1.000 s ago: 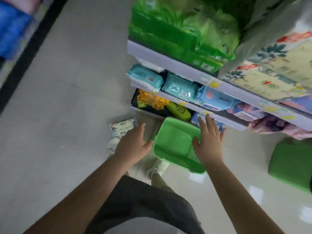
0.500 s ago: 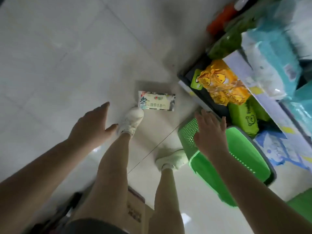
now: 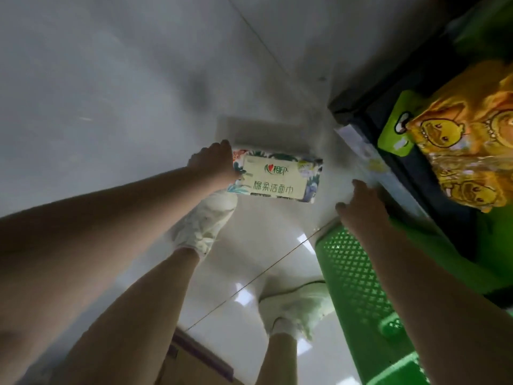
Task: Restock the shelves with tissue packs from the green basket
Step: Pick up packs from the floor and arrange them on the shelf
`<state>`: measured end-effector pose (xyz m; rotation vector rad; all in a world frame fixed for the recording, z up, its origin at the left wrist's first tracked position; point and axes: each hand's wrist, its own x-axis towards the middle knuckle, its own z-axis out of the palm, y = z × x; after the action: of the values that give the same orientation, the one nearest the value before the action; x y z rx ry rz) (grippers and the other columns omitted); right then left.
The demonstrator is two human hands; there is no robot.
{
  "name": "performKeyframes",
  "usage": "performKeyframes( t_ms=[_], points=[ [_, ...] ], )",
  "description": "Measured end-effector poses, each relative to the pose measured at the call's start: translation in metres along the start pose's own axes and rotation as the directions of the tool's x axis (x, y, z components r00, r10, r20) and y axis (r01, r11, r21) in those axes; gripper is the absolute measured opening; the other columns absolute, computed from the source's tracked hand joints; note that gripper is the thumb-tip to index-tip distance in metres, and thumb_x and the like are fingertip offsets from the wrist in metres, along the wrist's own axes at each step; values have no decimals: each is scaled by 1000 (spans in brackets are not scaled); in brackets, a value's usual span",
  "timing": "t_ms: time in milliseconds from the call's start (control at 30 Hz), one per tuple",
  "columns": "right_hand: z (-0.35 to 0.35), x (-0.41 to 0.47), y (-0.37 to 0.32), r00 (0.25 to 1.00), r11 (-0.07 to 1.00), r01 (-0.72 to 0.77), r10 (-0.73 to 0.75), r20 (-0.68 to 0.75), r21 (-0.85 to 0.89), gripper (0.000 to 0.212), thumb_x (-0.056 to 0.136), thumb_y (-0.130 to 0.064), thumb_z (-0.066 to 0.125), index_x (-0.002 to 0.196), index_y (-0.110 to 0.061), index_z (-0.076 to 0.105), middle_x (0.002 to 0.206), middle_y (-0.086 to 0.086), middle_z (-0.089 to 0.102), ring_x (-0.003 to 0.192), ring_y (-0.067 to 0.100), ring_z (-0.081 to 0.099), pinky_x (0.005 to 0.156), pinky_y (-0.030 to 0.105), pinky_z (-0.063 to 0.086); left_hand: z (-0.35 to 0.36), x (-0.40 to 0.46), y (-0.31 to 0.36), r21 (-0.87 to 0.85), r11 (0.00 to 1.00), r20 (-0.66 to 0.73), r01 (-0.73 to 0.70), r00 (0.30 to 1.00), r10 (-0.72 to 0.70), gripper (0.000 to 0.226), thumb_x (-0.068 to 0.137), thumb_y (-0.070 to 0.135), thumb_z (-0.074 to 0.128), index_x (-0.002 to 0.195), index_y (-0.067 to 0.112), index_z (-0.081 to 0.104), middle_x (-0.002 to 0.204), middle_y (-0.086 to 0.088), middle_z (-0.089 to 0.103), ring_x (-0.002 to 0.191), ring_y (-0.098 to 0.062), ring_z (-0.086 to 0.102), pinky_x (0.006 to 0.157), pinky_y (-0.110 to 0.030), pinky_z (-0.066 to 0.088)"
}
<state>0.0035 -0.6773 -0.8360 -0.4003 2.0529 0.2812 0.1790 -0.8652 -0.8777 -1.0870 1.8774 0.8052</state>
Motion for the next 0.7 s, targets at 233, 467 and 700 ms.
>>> performKeyframes(
  t_ms=[233,467,700],
  points=[
    [51,68,-23,992,953,0,-38,121,303,55,87,-8,53,137,-10,32,129,11,52,104,21,52,68,17,41,53,46,2,-623,741,219,251,965,-143,34,84,33,65,103,6,55,91,-4,64,64,-10,57,47,-17,41],
    [74,57,-25,980,608,-186,65,186,772,45,82,-1,58,124,-6,42,118,10,59,94,21,57,49,15,42,41,28,5,-778,589,207,220,974,-91,40,80,28,69,109,7,50,97,-2,66,74,-12,61,55,-20,43],
    [25,-62,-22,999,516,-32,3,36,856,45,81,-10,67,120,-8,46,109,2,58,100,24,61,74,35,57,-22,-85,10,-801,585,97,129,992,-85,58,80,33,68,126,10,41,113,-1,61,84,-9,60,57,-19,43]
  ],
)
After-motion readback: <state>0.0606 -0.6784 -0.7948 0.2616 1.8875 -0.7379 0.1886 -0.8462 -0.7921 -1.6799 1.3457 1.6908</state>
